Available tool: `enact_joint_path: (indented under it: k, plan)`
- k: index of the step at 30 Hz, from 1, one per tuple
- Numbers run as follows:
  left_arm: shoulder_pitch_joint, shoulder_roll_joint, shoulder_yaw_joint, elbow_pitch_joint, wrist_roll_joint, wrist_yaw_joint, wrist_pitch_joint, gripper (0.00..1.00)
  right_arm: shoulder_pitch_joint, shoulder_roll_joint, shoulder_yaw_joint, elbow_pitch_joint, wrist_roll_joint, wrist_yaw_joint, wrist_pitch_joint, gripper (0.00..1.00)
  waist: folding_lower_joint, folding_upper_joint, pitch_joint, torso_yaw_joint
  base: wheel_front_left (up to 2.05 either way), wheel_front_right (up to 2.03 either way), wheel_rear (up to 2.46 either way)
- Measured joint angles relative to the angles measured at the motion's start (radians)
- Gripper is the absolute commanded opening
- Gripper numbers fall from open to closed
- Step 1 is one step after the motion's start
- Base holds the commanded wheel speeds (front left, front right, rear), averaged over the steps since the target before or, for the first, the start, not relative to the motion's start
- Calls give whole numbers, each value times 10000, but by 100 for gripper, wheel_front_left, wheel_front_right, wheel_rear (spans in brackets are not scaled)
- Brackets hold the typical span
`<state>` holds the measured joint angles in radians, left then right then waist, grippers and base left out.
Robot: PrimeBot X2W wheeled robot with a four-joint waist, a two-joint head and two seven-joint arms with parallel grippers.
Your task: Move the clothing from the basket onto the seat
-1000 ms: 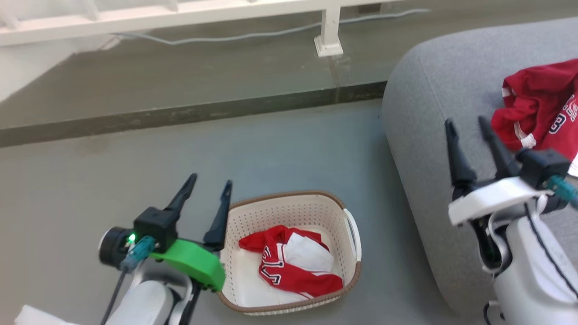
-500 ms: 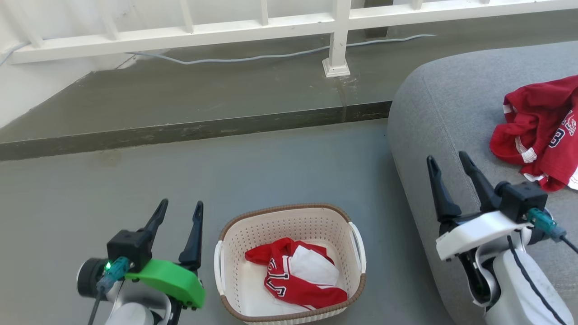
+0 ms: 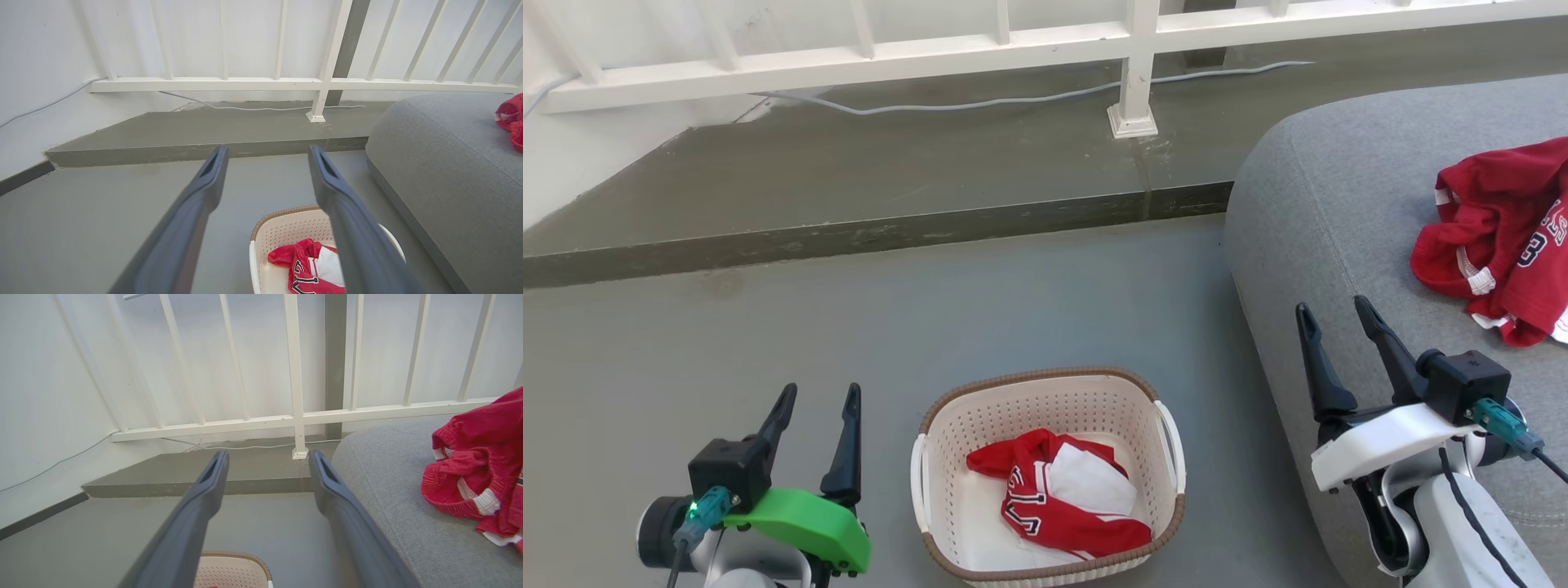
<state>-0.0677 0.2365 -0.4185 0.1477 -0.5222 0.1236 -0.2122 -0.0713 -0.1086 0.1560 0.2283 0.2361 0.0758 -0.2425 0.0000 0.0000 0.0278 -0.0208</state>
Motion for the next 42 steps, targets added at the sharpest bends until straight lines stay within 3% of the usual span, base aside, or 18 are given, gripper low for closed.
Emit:
enact_joint_path:
  k: [31, 42]
  plan:
    - [123, -487, 366, -86, 702, 0, -13, 100, 246, 61, -19, -771, 27, -157, 339, 100, 0, 0, 238, -71, 0, 0, 0]
    - [76, -614, 426, -548, 1078, 0, 94, 100, 234, 52, -33, -1511, 102, -157, 514, 100, 0, 0, 897, -151, 0, 0, 0]
